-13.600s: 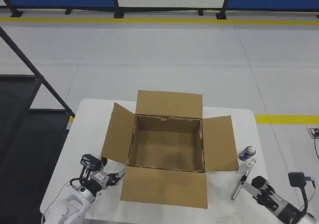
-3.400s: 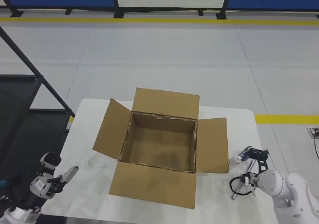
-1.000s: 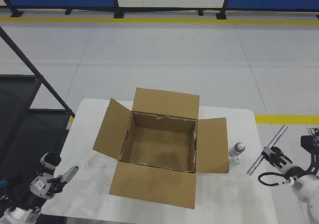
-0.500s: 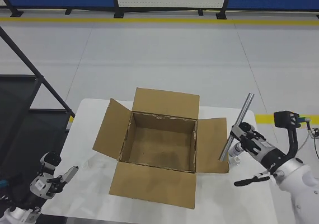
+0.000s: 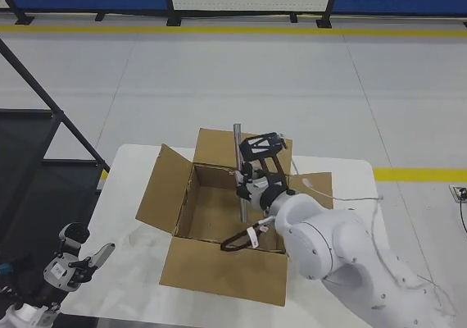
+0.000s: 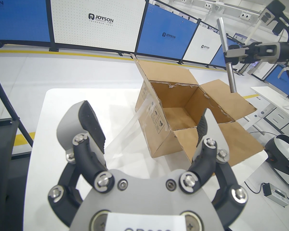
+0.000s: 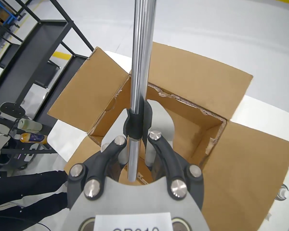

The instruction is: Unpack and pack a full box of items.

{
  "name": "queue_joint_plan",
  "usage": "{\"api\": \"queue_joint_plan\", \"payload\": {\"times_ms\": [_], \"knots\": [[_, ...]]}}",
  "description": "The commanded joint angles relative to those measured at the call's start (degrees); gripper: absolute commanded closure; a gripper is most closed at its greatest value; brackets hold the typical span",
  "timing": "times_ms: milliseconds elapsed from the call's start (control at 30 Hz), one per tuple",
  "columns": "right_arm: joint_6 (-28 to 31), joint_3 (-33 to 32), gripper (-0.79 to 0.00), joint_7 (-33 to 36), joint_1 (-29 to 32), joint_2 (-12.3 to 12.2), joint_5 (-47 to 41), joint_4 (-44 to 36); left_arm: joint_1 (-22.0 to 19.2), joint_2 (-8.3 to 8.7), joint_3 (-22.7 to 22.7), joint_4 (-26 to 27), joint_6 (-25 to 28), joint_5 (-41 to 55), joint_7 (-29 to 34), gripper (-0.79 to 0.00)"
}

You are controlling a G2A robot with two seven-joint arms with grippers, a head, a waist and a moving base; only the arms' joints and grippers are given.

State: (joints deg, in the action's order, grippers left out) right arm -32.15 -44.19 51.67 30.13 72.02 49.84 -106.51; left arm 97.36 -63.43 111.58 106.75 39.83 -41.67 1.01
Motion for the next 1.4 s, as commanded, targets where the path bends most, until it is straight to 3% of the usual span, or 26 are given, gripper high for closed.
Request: {"api": "queue_joint_plan", "payload": {"times_ms": [0,500,667,1033,1367], "knots": [[-1.5,2.5,0.000,0.0,-2.5,1.0,-0.1,2.4,0.0,0.00,0.0,0.0,0.0,0.0,0.0,-0.785],[-1.5,2.5,0.000,0.0,-2.5,1.0,-0.1,2.4,0.0,0.00,0.0,0.0,0.0,0.0,0.0,-0.785],[6.4,1.7,0.000,0.8,-4.0,1.5,-2.3,8.5,0.0,0.00,0.0,0.0,0.0,0.0,0.0,-0.785],[21.6,11.4,0.000,11.4,-19.0,8.2,-12.7,34.8,0.0,0.00,0.0,0.0,0.0,0.0,0.0,-0.785],[25.3,20.8,0.000,11.7,-23.4,15.9,-13.9,51.9,0.0,0.00,0.0,0.0,0.0,0.0,0.0,-0.785]]}}
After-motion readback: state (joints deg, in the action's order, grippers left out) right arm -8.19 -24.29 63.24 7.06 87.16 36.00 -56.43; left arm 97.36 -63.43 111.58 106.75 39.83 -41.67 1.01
